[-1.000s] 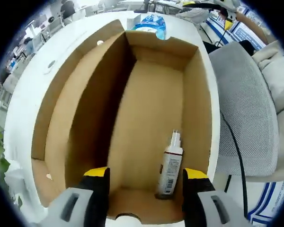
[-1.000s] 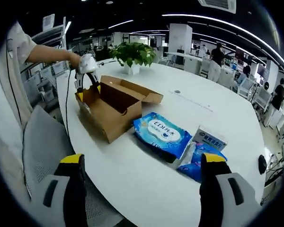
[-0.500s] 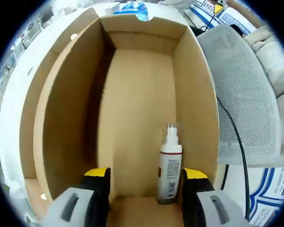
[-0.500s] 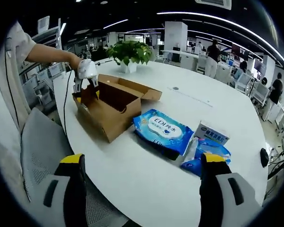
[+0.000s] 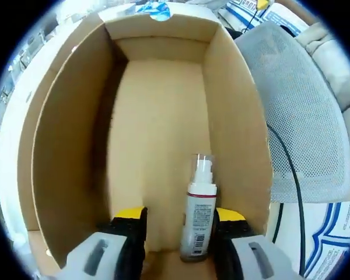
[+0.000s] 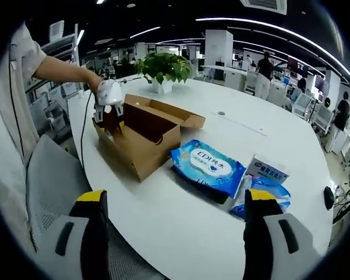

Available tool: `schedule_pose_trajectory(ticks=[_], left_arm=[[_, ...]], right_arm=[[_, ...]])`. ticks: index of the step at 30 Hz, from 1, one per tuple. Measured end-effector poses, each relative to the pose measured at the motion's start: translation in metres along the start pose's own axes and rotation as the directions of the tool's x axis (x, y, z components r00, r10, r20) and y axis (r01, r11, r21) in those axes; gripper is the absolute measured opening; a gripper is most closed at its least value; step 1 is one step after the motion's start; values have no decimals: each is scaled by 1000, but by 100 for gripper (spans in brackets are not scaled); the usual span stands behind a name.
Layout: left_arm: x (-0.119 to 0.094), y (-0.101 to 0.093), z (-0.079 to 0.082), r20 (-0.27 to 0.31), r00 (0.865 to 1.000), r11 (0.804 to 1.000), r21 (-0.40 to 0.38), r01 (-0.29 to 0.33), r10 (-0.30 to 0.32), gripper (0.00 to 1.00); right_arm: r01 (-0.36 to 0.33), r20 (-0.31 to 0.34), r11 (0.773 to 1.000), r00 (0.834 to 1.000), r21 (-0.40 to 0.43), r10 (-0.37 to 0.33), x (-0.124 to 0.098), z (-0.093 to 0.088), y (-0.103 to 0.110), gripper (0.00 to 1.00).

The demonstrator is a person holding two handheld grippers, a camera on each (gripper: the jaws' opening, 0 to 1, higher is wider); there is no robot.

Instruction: Operate the shoe box by opening the lid, removing the specified soft item, and placing it in the target area until the item is outside and the box remains undamaged.

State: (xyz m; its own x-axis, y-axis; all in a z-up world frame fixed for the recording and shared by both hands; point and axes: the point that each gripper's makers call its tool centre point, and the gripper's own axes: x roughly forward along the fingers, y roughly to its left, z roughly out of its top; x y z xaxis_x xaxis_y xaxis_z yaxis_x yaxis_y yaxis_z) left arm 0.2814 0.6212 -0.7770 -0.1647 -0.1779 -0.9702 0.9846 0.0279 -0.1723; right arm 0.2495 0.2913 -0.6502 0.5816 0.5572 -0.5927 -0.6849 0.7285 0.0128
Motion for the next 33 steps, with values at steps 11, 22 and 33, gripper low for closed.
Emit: schedule_pose_trajectory(ticks=[11,22,33], left_arm=[[7,-3,1,8,999,999,10,-32,32,23],[3,7,6,25,994,994,-18,-110,111,20],[-10,15,15,67,984,985,-68,-161,165,19]], right_arm=[[-24,13,1000,1000,-1,24,7,1,12,90],[-38,34,999,999,-3,38,8,4,18,88],[-57,68,998,996,-20,58,6,13,26,83]])
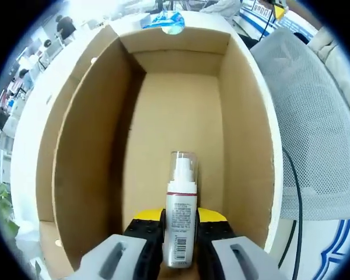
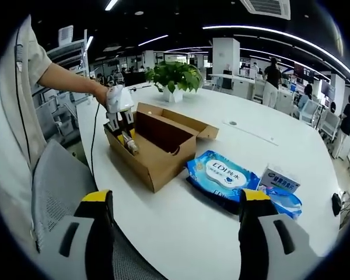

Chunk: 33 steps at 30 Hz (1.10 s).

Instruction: Operate the shoe box by opening the lid, removing the specified soft item, and placing it in the target area until the item is outside and the box remains undamaged.

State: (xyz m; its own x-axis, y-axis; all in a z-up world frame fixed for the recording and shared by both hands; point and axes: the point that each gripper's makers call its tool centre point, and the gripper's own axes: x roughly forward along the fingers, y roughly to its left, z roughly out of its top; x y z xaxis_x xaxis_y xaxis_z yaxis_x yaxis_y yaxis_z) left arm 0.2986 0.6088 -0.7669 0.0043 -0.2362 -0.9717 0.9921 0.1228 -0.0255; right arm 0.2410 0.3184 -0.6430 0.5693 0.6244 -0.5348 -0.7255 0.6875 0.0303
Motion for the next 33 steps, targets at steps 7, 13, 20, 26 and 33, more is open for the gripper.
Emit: schedule_pose_trajectory(ticks=[7,13,20,26,33], left_arm=[[-10,-1,12,38,999,1000,-4,-19,19,19],[-26,-4,32,102,994,999,-21,-38,40,19],[-39,-11,52,154,987,999,-8,-48,48,19],[-52,-19,71,210,977,999,4,-51,49,19],[-62,-32,91,264,964,998,31,-49,39,19]], right_arm=[[-21,17,1000,1000,-13,21,1,5,7,81],[-40,45,998,998,-39,42,1,12,12,76],[-74,59,996,995,-58,78,5,18,23,73],[-104,66,991,992,-86,109,8,23,30,68],[-144,81,982,985,-119,154,14,31,42,58]])
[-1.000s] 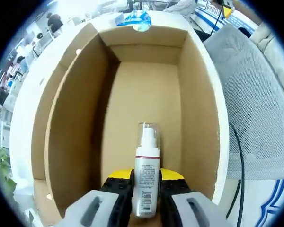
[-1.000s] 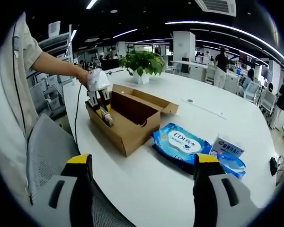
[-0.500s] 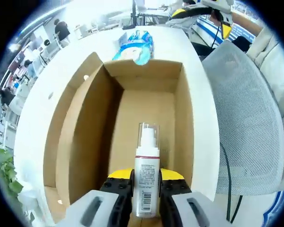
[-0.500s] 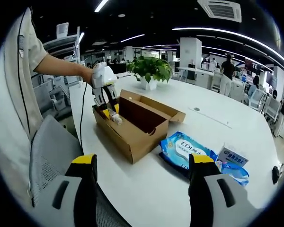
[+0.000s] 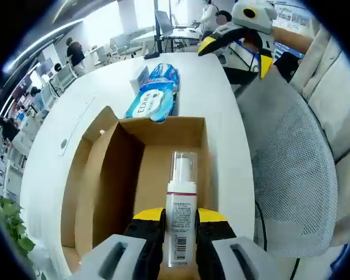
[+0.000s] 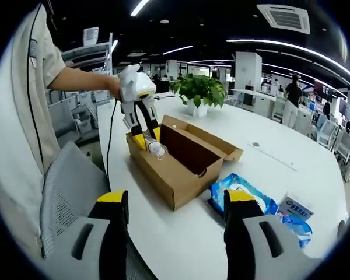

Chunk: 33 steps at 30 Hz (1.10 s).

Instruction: Operate the shoe box by opening the lid, removing the specified soft item, and placing it in the target area until the item is outside and the box remains undamaged.

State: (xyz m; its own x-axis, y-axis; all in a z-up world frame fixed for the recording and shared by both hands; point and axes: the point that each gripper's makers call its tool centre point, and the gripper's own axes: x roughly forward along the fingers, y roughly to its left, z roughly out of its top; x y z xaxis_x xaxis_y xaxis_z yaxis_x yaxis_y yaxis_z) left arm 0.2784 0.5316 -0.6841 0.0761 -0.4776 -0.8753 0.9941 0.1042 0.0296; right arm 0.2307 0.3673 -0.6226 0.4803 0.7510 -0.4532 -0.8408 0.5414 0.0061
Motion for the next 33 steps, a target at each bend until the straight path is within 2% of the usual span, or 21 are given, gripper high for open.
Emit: schedule_pose_trajectory(ticks=[8,12,20,24,33], left_arm=[[1,-14,24,61,998,1000,18,11,-12,19],[4,-26,36,90,995,999,37,32,-36,19],[11,-43,53,135,988,995,68,71,-80,19],[14,-54,65,164,981,992,86,94,-107,19],[16,-70,80,217,963,984,105,143,-163,19]], right_arm=[[-35,22,999,999,-21,35,8,8,11,50],[-55,34,998,998,-26,56,11,11,17,45],[-86,33,996,996,-31,87,16,12,26,40],[-106,28,994,994,-38,107,19,12,32,37],[-137,21,988,990,-69,138,24,13,39,32]])
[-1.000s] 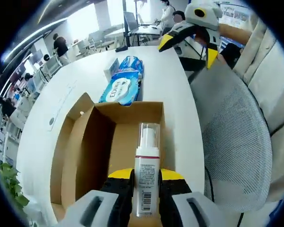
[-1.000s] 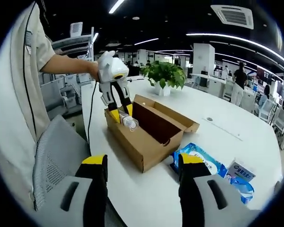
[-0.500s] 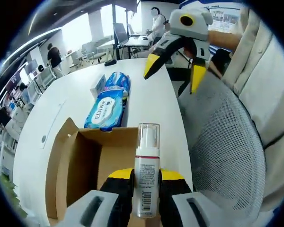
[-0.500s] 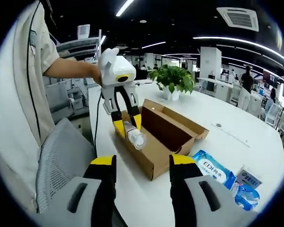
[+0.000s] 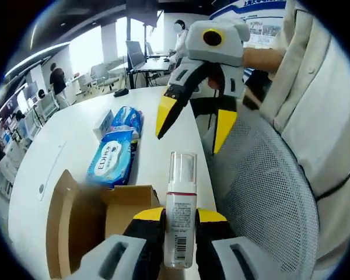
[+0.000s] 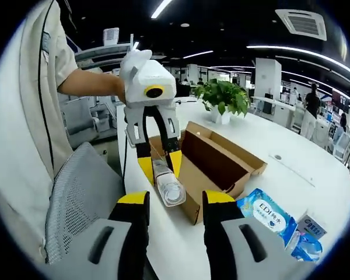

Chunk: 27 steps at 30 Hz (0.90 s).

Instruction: Operate the shoe box by opening the lid, removing the specified soft item, and placing it in the target area until the item is outside and the box remains undamaged.

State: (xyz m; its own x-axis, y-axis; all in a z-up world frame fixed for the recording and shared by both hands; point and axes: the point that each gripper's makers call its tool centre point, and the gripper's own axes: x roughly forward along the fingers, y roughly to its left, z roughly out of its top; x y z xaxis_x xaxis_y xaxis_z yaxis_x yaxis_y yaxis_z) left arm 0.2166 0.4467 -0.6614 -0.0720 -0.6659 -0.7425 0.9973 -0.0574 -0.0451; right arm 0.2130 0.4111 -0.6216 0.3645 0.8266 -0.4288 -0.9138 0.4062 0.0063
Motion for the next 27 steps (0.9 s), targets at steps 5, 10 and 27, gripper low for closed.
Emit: schedule_pose_trajectory(ticks=[5,10,27], left_arm=[[1,-7,11,53,998,999,0,32,-32,19],[1,-11,18,92,994,999,-1,54,-54,19],[5,-12,21,114,992,998,31,52,-56,19]], right_arm=[[-30,-8,999,1000,-29,30,1,1,6,28],[-59,-18,997,998,-59,58,3,2,10,23],[-90,-55,988,995,-128,84,6,0,17,17]])
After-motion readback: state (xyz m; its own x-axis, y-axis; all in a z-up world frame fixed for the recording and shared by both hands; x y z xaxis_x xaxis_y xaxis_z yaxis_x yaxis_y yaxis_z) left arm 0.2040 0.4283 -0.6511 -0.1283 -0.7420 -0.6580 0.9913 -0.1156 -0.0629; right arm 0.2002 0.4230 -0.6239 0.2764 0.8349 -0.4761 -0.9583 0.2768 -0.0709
